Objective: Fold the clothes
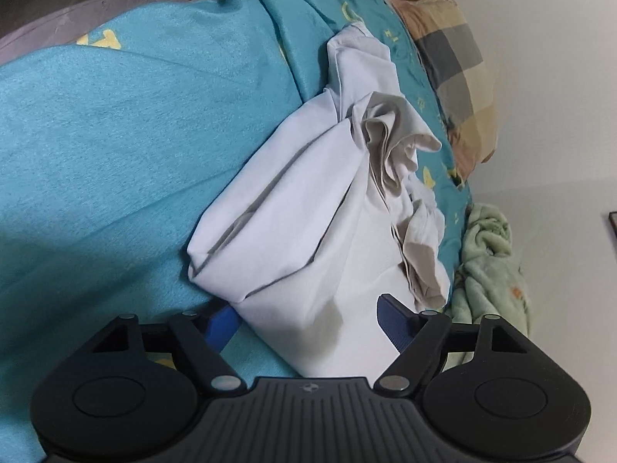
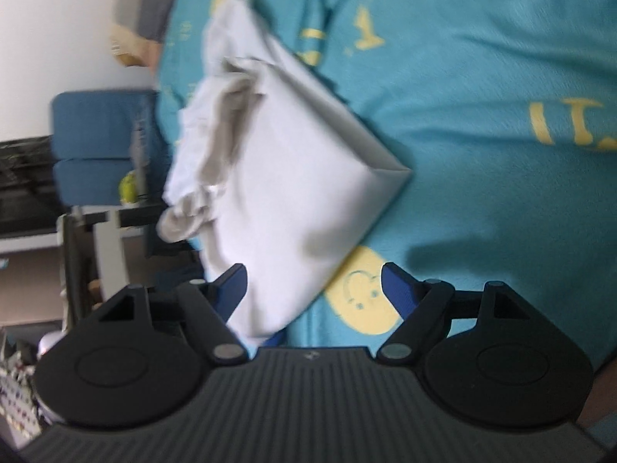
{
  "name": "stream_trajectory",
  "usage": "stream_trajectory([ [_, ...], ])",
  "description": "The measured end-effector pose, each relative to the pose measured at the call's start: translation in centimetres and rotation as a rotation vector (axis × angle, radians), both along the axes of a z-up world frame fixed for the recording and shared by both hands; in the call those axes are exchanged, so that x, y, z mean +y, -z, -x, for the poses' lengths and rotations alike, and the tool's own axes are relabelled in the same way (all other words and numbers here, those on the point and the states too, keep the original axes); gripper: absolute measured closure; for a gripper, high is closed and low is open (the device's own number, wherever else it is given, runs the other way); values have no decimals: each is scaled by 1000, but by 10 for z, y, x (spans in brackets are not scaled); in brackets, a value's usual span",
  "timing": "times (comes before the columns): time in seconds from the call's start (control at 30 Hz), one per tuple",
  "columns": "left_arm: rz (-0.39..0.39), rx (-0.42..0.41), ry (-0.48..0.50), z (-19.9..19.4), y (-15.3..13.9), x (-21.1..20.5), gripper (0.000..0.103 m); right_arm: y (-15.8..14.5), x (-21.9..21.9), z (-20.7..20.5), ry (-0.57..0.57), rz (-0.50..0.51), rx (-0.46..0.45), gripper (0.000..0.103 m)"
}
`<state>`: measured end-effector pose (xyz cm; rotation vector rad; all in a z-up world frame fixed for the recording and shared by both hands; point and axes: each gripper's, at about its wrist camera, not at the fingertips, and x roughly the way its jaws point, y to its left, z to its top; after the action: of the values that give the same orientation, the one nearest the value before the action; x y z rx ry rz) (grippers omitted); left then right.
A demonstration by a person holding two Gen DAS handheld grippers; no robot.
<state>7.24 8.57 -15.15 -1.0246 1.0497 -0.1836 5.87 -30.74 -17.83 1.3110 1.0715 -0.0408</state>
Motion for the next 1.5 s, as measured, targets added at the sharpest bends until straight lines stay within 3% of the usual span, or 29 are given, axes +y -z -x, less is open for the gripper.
stream_trajectory([
  [0.1,-3,-3,-2,-2,0,-2,28,9,-1,-12,30,15,17,24],
  [0.27,-2,-2,-6,-3,2,-2,34,10,1,-22,86,29,-29,27],
  [0.37,1,1,-2,-5,4,-1,52,14,0,-25,98,50,-24,52],
  [0.4,-1,5,-1,-6,4,0,70,15,0,-26,92,59,-19,74],
  [0.43,-1,9,-3,-6,5,2,79,14,1,-25,84,66,-23,86],
  [0.5,12,6,-13,-5,5,4,86,7,2,-23,75,86,-56,93],
  [0.7,28,-93,-31,10,-25,9,91,-31,5,-13,48,162,-189,96],
  [1.03,12,-200,-58,65,-105,11,93,-99,5,27,59,196,-305,97],
  [1.23,7,-215,-54,124,-138,11,93,-137,11,84,60,267,-354,97],
  [1.5,10,-203,-66,194,-168,14,93,-156,16,157,111,244,-371,96],
])
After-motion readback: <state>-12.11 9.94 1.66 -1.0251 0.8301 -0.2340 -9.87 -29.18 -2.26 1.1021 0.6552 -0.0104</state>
